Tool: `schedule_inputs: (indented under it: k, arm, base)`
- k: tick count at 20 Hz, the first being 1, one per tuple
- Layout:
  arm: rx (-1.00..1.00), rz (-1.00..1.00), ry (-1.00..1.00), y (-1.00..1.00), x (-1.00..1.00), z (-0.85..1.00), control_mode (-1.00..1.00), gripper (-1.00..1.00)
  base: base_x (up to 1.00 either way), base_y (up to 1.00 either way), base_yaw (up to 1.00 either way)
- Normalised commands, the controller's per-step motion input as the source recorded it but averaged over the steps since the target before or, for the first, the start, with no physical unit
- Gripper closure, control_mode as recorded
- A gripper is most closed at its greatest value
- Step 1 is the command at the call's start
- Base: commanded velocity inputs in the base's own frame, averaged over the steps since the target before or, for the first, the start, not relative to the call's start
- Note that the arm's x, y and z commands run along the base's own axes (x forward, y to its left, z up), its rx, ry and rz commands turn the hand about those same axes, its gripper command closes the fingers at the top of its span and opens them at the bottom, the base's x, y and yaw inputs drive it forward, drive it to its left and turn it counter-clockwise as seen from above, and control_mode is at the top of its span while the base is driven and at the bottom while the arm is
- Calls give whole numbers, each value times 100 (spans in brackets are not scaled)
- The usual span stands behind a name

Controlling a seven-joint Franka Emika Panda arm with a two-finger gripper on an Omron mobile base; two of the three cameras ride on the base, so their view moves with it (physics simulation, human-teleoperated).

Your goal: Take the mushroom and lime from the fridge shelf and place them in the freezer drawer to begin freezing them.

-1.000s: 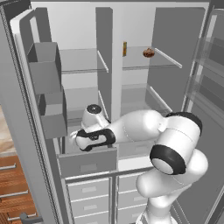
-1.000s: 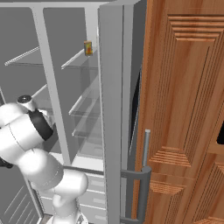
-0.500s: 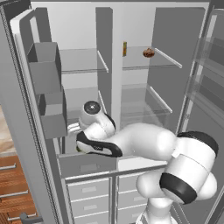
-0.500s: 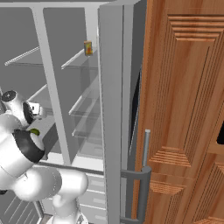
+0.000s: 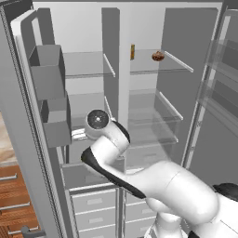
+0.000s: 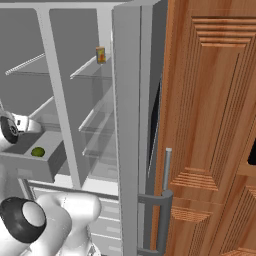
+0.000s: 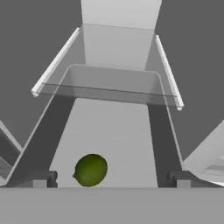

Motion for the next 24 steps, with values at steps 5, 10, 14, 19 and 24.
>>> schedule_inputs:
  k: [5,10,14,19,24]
  arm:
    - [2,-6,-1,-46,-100,80,-100,-100]
    - [2,-7,0,-75,-85,78,-100,-100]
    - [4,-13,-1,-100,-31,82,-100,-100]
    - [6,-10,-4,-79,10,90,-100,-100]
    - [4,-11,0,-61,68,87,-100,-100]
  base:
    - [0,0,0]
    - [0,0,0]
    - [0,0,0]
    - [0,0,0]
    - [0,0,0]
